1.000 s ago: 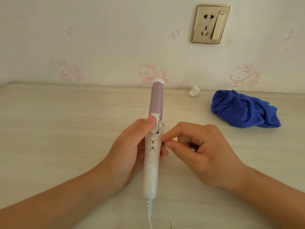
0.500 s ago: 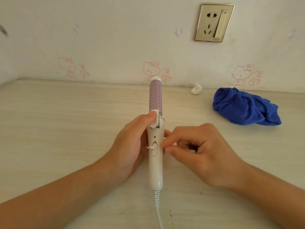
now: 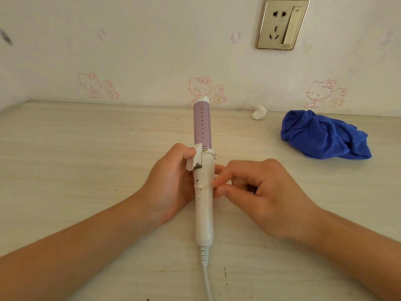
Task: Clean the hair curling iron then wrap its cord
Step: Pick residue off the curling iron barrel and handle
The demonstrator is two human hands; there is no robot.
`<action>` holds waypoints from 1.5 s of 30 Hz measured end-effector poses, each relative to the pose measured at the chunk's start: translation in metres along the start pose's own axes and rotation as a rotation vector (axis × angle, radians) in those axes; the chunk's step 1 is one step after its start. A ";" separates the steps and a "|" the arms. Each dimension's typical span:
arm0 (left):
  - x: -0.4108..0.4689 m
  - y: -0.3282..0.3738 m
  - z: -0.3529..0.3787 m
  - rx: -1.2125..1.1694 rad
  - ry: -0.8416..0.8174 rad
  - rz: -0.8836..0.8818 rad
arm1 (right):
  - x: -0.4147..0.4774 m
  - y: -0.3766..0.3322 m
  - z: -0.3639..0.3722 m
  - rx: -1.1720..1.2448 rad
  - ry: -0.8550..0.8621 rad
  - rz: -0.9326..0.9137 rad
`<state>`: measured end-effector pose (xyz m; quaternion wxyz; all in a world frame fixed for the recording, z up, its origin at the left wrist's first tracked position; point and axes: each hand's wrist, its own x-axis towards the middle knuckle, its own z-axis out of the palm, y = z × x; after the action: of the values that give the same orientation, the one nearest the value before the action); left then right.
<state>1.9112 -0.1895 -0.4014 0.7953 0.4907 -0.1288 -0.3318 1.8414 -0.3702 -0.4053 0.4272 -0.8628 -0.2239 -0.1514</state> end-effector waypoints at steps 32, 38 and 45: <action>0.003 0.008 -0.015 0.061 0.087 0.007 | -0.012 -0.016 0.005 -0.029 -0.189 -0.004; 0.003 0.005 -0.017 0.056 0.077 0.038 | -0.010 -0.013 0.005 -0.060 -0.134 0.016; 0.002 0.003 -0.019 0.083 0.060 0.072 | -0.009 -0.013 0.004 -0.035 -0.180 -0.027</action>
<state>1.9242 -0.1767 -0.4080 0.7892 0.5280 -0.1361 -0.2825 1.8274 -0.3625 -0.4035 0.3883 -0.8771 -0.2701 -0.0830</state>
